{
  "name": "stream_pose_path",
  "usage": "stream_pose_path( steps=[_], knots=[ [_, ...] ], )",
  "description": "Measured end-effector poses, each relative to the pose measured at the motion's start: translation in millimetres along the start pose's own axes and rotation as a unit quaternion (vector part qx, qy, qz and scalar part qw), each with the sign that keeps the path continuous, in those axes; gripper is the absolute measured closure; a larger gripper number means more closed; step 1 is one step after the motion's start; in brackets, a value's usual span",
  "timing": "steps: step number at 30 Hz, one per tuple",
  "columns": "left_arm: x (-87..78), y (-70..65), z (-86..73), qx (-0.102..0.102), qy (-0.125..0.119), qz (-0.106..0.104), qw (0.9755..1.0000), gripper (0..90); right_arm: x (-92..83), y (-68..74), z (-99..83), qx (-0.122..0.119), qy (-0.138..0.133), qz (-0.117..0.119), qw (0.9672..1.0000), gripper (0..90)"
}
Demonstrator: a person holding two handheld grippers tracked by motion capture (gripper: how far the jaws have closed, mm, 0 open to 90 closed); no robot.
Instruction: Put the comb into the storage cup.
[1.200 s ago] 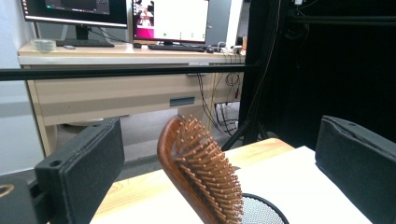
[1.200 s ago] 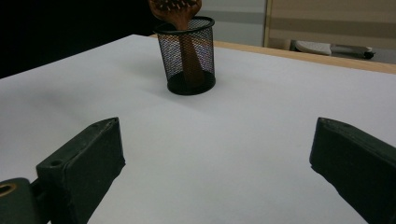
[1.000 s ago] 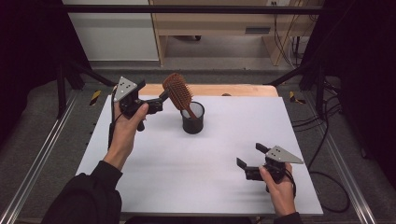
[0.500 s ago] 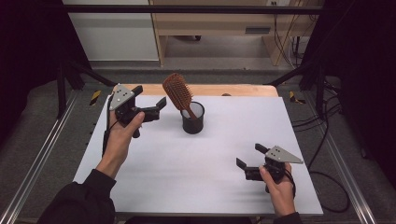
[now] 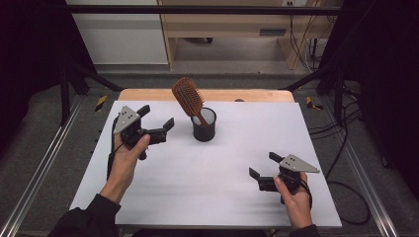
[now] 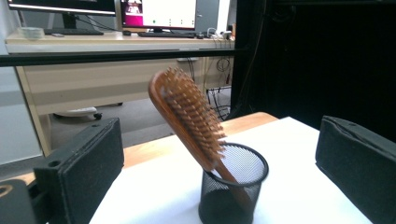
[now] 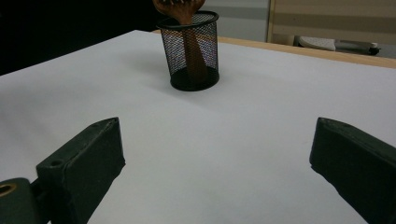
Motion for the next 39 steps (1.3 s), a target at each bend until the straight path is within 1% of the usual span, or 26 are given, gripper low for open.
stream_pose_path(
  steps=[4, 7, 9, 12, 20, 24, 31, 34, 39],
  knots=[
    [-5.6, -6.1, -10.3, 0.006, 0.003, -0.001, 1.0, 1.3, -0.5, -0.3, 0.1, 0.001, 0.0, 0.001, 1.0, 3.3],
    [-10.4, -8.0, -18.6, 0.012, 0.004, 0.002, 0.9999, 1.3, -0.2, 0.1, 0.1, -0.001, -0.001, 0.001, 1.0, 3.3],
    [-13.7, -8.9, -24.8, 0.007, 0.005, 0.005, 0.9999, 1.3, -0.1, 0.6, 0.0, -0.002, 0.0, 0.001, 1.0, 3.3],
    [-18.3, -9.7, -31.0, 0.016, 0.011, 0.007, 0.9998, 1.3, 0.1, 0.6, -0.1, -0.002, 0.001, 0.002, 1.0, 3.3],
    [-34.4, -10.3, -41.6, 0.006, 0.01, 0.009, 0.9999, 1.3, -0.2, 1.1, 0.0, -0.002, 0.0, 0.003, 1.0, 3.3],
    [-44.1, -8.3, -44.6, 0.003, 0.007, 0.014, 0.9999, 1.3, -0.7, 0.9, 0.3, -0.002, -0.001, 0.002, 1.0, 3.3],
    [-60.8, 1.2, -43.6, 0.002, 0.004, 0.025, 0.9997, 1.3, -1.5, 0.5, 0.5, -0.002, -0.001, 0.0, 1.0, 3.3],
    [-67.5, 3.4, -43.1, 0.001, -0.001, 0.028, 0.9996, 1.3, -2.0, 0.3, 0.8, -0.004, -0.004, -0.001, 1.0, 3.4],
    [-79.1, 6.2, -45.7, 0.0, -0.002, 0.03, 0.9995, 1.3, -5.6, -1.3, 2.2, -0.004, -0.014, -0.004, 0.9999, 3.6]
  ],
)
Point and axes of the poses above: each handheld gripper's, and its own axes: x roughly forward along the jaws, z roughly out of its top, y roughly to its left, the point moved 1 cm from there along x, roughly forward along the jaws, and after that the axes turned 12 degrees about x, right-handed, at the moved point
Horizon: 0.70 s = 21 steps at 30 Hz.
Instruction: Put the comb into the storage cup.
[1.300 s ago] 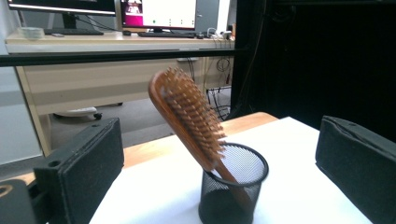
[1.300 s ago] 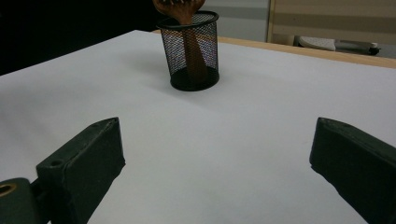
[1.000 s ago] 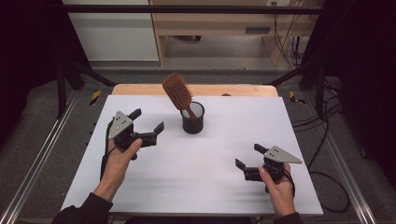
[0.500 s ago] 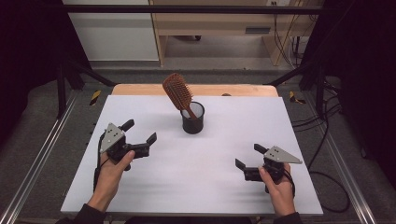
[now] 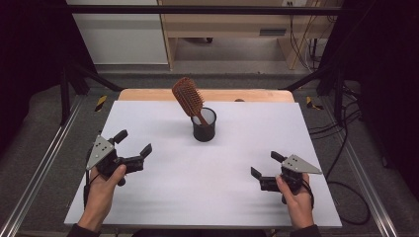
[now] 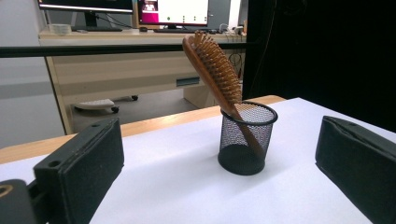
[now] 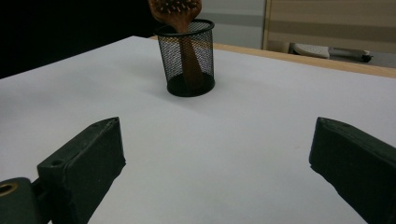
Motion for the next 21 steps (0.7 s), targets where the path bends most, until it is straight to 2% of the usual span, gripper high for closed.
stream_pose_path(
  steps=[6, 9, 12, 15, 19, 21],
  knots=[
    [-16.2, 10.5, 0.6, 0.0, -0.003, 0.01, 0.9999, 1.3, -3.6, -2.7, 2.7, 0.002, -0.024, -0.006, 0.9997, 3.5],
    [-24.3, 16.4, 0.3, -0.004, -0.005, 0.015, 0.9999, 1.5, -4.4, -4.0, 7.2, -0.004, -0.034, -0.009, 0.9994, 3.5],
    [-33.4, 21.6, -2.7, 0.001, -0.006, 0.024, 0.9997, 1.5, -5.6, -5.4, 13.0, -0.015, -0.045, -0.015, 0.9988, 3.3],
    [-41.7, 27.0, -7.0, 0.0, -0.006, 0.033, 0.9994, 1.2, -8.9, -7.1, 16.4, -0.03, -0.049, -0.023, 0.9981, 3.2],
    [-51.0, 33.4, -12.7, 0.002, -0.005, 0.04, 0.9992, 1.7, -16.3, -12.0, 17.1, -0.03, -0.056, -0.033, 0.9974, 3.8],
    [-54.7, 35.3, -15.0, -0.004, -0.009, 0.042, 0.9991, 1.8, -20.6, -14.8, 16.5, -0.028, -0.058, -0.039, 0.9972, 3.9]
  ],
)
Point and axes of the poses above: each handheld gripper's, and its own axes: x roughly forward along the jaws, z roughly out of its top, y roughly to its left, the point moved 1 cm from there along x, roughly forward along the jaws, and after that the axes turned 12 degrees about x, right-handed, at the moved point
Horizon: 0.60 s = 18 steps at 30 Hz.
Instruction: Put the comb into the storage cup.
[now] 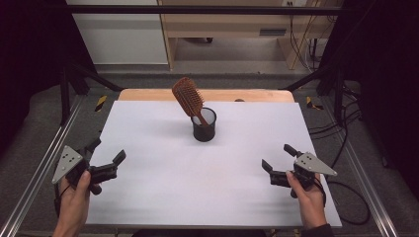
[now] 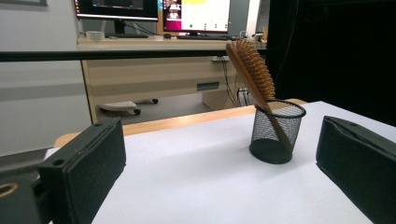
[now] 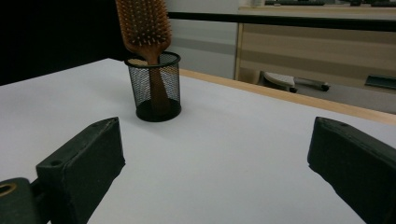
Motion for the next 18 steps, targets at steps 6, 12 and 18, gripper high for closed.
stream_pose_path(
  steps=[6, 12, 18],
  knots=[
    [-8.1, 3.5, -9.0, 0.0, 0.004, 0.005, 1.0, 1.8, -10.4, -6.8, -2.4, -0.003, 0.002, -0.007, 1.0, 3.8],
    [-13.9, 3.3, -18.9, 0.004, 0.011, 0.003, 0.9999, 2.1, -17.7, -9.6, -9.2, -0.005, 0.005, -0.007, 0.9999, 3.7],
    [-17.0, 1.7, -25.0, 0.002, 0.009, 0.0, 1.0, 2.1, -22.4, -12.4, -15.5, -0.007, 0.009, -0.007, 0.9999, 3.6]
  ],
)
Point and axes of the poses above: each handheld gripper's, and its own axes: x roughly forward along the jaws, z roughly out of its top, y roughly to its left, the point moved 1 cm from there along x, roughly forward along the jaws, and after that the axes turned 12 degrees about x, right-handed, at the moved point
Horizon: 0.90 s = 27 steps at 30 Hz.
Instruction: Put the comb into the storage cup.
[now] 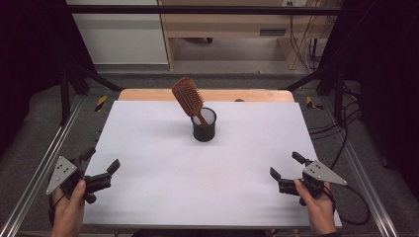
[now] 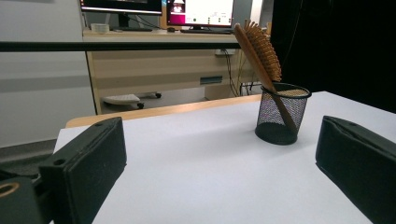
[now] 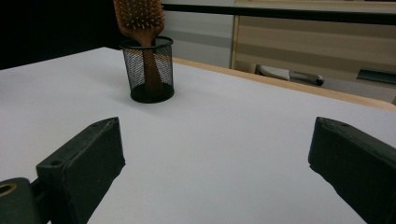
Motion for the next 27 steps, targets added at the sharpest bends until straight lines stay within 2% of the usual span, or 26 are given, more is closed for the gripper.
stream_pose_path(
  steps=[7, 14, 27],
  knots=[
    [0.6, -5.0, -7.8, 0.001, 0.004, -0.007, 1.0, 2.2, -0.8, -2.2, -4.3, 0.003, 0.002, 0.0, 1.0, 3.6],
    [3.5, -7.7, -10.3, 0.004, 0.006, -0.01, 0.9999, 2.2, 0.3, -0.3, -7.5, -0.005, 0.005, 0.011, 0.9999, 3.4],
    [12.7, -22.4, -17.1, 0.016, 0.021, -0.044, 0.9987, 2.2, 3.4, -0.3, -12.4, -0.001, 0.012, 0.021, 0.9997, 3.5]
  ],
)
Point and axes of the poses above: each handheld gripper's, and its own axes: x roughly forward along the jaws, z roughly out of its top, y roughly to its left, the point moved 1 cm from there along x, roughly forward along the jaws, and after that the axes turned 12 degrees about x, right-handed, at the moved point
